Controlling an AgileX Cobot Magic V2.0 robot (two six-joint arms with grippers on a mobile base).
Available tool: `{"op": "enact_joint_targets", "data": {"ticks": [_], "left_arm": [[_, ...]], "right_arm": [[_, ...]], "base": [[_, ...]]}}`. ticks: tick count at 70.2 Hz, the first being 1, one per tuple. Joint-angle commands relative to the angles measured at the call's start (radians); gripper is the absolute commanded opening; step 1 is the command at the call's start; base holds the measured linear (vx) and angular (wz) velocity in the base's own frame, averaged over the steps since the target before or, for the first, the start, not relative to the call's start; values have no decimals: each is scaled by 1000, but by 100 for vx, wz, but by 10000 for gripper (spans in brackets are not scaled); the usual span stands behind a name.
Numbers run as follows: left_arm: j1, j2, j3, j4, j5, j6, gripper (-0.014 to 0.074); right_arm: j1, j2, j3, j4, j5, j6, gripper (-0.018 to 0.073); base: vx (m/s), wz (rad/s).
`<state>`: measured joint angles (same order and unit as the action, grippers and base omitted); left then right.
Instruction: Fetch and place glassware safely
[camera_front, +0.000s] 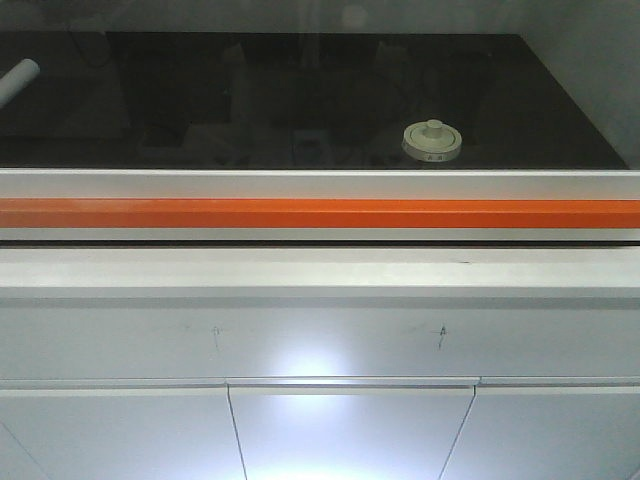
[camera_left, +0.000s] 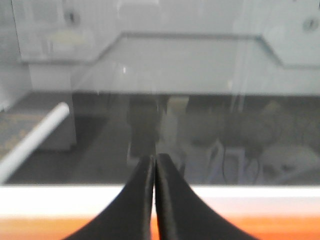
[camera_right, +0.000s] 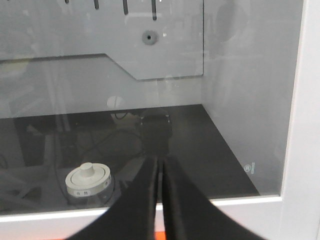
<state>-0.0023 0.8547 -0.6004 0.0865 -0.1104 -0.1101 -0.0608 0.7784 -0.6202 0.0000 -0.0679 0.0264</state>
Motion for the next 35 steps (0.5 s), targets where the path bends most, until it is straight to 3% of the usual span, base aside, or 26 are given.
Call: {"op": "enact_joint_targets", "data": {"ticks": [1, 13, 22, 35], "left_arm": [[-2, -3, 42, 11, -156, -5, -7], [-2, -43, 208, 79, -374, -6, -7], [-2, -43, 315, 88, -522, -9, -7], [-2, -42, 389, 88, -608, -8, -7]], "right_arm": [[-4, -18, 21, -23, -125, -12, -1], [-4, -76, 185, -99, -276, -11, -1], [-4, -79, 297, -140, -344, -3, -1], [-4, 11, 401, -145, -507, -7, -1]], "base": [[0, 0], [0, 0], [0, 0], [0, 0]]}}
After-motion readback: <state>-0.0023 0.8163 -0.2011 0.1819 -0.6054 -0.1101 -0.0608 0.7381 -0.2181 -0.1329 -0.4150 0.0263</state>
